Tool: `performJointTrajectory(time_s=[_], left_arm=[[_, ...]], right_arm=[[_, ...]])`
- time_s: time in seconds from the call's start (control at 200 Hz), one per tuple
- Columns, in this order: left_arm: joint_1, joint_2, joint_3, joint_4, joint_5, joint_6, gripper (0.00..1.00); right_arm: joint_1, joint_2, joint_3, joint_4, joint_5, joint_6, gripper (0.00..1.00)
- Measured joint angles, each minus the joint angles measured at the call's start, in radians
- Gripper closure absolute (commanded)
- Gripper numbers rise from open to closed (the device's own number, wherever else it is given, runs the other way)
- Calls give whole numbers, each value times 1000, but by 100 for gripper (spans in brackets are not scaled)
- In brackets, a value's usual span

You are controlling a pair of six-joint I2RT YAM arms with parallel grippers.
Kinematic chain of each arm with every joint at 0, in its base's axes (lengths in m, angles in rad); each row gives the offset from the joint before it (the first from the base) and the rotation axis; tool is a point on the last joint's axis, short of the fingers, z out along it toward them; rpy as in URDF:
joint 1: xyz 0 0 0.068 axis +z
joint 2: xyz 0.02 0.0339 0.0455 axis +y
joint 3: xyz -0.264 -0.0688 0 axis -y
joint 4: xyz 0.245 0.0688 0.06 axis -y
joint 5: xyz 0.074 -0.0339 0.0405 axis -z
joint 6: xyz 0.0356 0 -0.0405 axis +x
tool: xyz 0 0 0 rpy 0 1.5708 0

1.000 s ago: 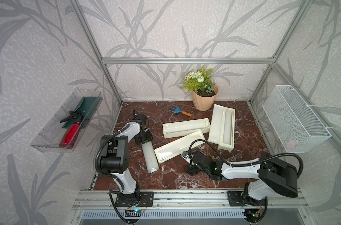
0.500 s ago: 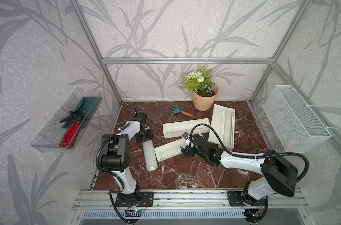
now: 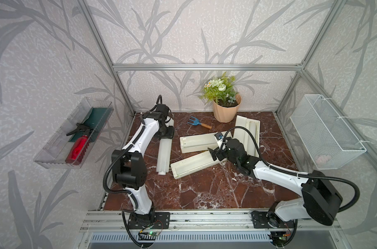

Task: Put plastic wrap rolls into dispensers
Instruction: Pick up the plastic wrap from the center of the board, then place the plastic wrap into the plastic wrap cutting box.

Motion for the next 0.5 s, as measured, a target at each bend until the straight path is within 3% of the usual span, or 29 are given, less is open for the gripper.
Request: performJointTrajectory(time_s=[0.235, 0.405, 0.5], left_arm=[[-167, 130, 286, -117, -114, 148, 100], [-271, 354, 596, -222, -129, 252, 100], [-299, 439, 692, -193, -127, 307, 100]], right_arm=[[-126, -123, -31, -40, -59, 42, 0], [-250, -227, -41, -124, -71, 51, 0], [-288, -275, -41, -157, -71, 52, 0]])
